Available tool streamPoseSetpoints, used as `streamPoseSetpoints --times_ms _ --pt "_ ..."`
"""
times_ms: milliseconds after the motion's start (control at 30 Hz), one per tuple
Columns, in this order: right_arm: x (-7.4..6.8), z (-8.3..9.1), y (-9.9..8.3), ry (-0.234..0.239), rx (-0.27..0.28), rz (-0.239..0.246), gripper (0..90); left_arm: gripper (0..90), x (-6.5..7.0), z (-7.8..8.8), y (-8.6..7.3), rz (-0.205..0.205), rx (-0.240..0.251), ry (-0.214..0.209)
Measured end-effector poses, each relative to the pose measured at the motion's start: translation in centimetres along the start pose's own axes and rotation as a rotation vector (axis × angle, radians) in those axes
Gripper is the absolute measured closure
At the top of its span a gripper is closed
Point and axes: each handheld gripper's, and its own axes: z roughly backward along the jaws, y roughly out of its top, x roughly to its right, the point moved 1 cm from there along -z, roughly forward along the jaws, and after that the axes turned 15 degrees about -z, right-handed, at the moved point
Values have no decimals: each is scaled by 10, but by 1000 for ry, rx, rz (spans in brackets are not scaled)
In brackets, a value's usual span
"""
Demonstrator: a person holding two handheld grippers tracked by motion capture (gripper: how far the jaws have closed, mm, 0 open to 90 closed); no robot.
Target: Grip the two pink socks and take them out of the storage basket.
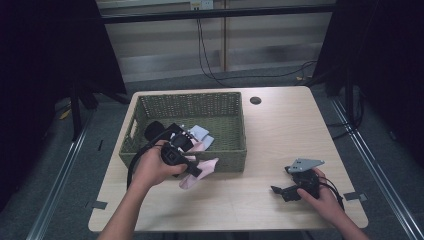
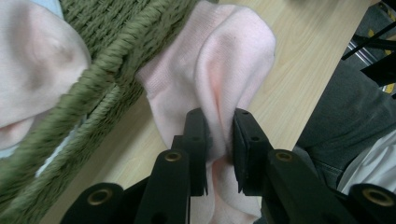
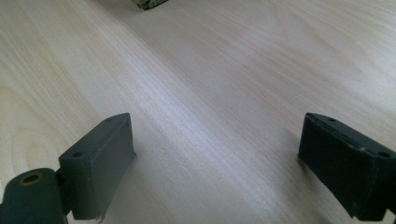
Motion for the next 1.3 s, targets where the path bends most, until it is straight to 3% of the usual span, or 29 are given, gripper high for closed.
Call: streamPoseSetpoints --times_ms 367,1000,1133,1300 --pt "0 0 0 0 0 -1 97 761 -2 -29 -8 16 -16 -8" --pt "0 0 0 0 0 -1 97 752 -2 -52 -17 21 -37 -13" --pt "0 0 0 0 1 2 97 703 -1 -54 -17 4 -37 -14" --pt "0 0 0 0 0 0 97 536 4 -45 -14 -18 -14 -12"
